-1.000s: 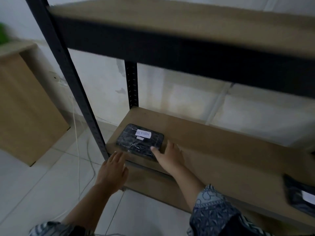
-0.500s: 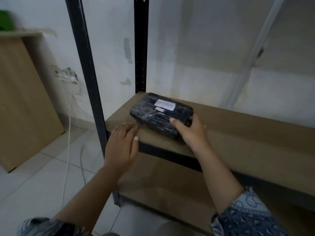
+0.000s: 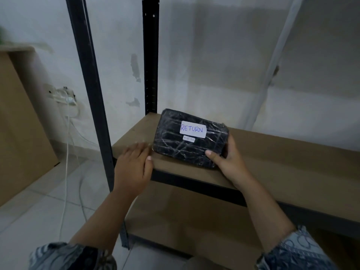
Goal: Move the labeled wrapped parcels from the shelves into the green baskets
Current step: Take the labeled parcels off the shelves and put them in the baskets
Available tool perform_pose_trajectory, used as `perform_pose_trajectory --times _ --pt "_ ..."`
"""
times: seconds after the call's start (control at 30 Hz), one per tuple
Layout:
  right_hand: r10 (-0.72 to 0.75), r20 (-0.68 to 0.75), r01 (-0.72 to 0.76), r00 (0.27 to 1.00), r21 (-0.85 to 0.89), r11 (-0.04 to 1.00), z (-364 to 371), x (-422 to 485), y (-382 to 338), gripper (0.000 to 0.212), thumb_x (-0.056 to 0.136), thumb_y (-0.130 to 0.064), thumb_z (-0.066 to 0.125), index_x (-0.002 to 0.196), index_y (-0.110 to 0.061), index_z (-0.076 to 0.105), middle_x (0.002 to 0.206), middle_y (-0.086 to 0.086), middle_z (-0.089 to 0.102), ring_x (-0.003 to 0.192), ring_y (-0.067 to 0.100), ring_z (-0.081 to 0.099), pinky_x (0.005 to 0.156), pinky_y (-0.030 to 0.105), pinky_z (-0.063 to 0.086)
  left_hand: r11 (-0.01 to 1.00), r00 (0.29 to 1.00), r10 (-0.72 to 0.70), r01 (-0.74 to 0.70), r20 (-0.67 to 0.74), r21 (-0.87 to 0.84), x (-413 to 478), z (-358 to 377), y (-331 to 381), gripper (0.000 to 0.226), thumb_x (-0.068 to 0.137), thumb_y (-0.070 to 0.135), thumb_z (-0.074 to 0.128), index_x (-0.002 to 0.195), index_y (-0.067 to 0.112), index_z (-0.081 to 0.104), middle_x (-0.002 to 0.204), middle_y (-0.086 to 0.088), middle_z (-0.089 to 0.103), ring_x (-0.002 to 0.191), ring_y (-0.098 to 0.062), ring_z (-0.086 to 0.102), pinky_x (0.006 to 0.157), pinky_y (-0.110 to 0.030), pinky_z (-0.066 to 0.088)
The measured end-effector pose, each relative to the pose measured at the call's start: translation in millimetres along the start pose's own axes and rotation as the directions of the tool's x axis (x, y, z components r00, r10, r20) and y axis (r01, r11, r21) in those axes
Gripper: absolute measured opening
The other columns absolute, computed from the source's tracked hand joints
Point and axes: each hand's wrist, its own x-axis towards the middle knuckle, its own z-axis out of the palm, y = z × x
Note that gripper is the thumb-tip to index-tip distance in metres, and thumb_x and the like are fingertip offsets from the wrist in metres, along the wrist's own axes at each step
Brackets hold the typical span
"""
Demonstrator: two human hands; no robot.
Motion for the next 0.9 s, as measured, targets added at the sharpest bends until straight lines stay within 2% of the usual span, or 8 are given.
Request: perform_pose_trajectory --times 0.17,0.3,0.43,0.63,0.7,0.77,0.83,0.9 --pt "-0.029 0.021 0.029 0.999 0.004 1.000 0.2 1.4 7.2 0.083 0.086 -0.010 0.066 0.142 -0.050 0.019 0.136 -0.014 0.050 0.129 0.010 0.046 0.109 0.037 0.038 1.000 1.000 0.002 -0.002 -0.009 -0.024 -1.2 1.1 0.8 0.051 0.092 0.029 0.026 0.125 0.005 0.057 0.126 -0.016 0.059 0.118 -0.031 0.053 0.101 -0.045 0.038" --pt "0.004 0.003 -0.004 1.000 -0.002 1.000 -1.0 3.6 9.2 0.073 0.086 -0.015 0.067 0.144 -0.037 0.028 0.132 -0.011 0.055 0.126 0.013 0.050 0.108 0.040 0.040 1.000 1.000 0.002 -0.002 -0.011 -0.028 -0.1 0.7 1.8 0.050 0.092 0.029 0.027 0.122 0.005 0.060 0.123 -0.015 0.061 0.112 -0.031 0.056 0.097 -0.045 0.040" --pt "0.032 -0.022 -0.032 0.999 0.016 0.999 -1.5 5.8 9.6 0.061 0.088 -0.016 0.064 0.142 -0.029 0.037 0.130 -0.006 0.058 0.125 0.015 0.051 0.106 0.036 0.041 0.999 1.000 0.009 -0.010 -0.018 -0.031 1.2 1.4 0.7 0.050 0.091 0.029 0.027 0.120 0.007 0.061 0.122 -0.013 0.062 0.111 -0.030 0.056 0.095 -0.045 0.041" --pt "0.131 -0.054 -0.129 0.990 0.043 0.991 -0.8 8.3 8.6 0.039 0.090 -0.030 0.061 0.128 -0.035 0.051 0.119 -0.009 0.065 0.111 0.016 0.061 0.101 0.047 0.046 0.997 1.000 0.015 -0.016 -0.018 -0.079 3.5 0.7 -0.1 0.049 0.092 0.028 0.029 0.123 0.006 0.059 0.122 -0.012 0.061 0.110 -0.028 0.056 0.091 -0.044 0.043" --pt "0.185 -0.058 -0.181 0.981 0.072 0.981 -0.8 10.2 6.4 0.036 0.091 -0.029 0.059 0.127 -0.033 0.052 0.116 -0.009 0.066 0.108 0.015 0.062 0.098 0.044 0.048 0.996 1.000 0.015 -0.016 -0.012 -0.089 4.0 0.5 0.2 0.049 0.092 0.026 0.030 0.124 0.003 0.058 0.124 -0.014 0.061 0.114 -0.029 0.055 0.097 -0.047 0.040" --pt "0.244 -0.072 -0.236 0.967 0.109 0.966 -1.0 10.9 0.3 0.033 0.093 -0.024 0.056 0.126 -0.027 0.053 0.113 -0.010 0.066 0.107 0.011 0.062 0.092 0.030 0.051 0.998 1.000 0.013 -0.012 0.023 -0.064 5.7 -1.1 0.2 0.050 0.092 0.026 0.029 0.125 0.002 0.057 0.126 -0.014 0.059 0.118 -0.030 0.052 0.104 -0.046 0.032" --pt "0.308 -0.085 -0.292 0.947 0.162 0.943 -3.3 9.5 -8.7 0.031 0.094 -0.017 0.054 0.125 -0.022 0.054 0.112 -0.008 0.065 0.103 0.005 0.060 0.076 0.009 0.048 1.000 0.993 -0.003 0.007 0.122 -0.026 7.3 -2.8 -1.7 0.052 0.093 0.029 0.027 0.126 0.002 0.056 0.128 -0.015 0.058 0.121 -0.031 0.050 0.107 -0.044 0.025" --pt "0.358 -0.086 -0.335 0.930 0.207 0.919 -7.3 6.8 -25.0 0.029 0.095 -0.013 0.053 0.123 -0.019 0.054 0.116 -0.003 0.063 0.104 0.006 0.059 0.067 0.003 0.045 1.000 0.966 -0.026 0.026 0.256 0.005 10.1 -9.7 -3.8 0.060 0.097 0.037 0.017 0.127 0.001 0.055 0.131 -0.016 0.055 0.123 -0.033 0.049 0.107 -0.044 0.023"
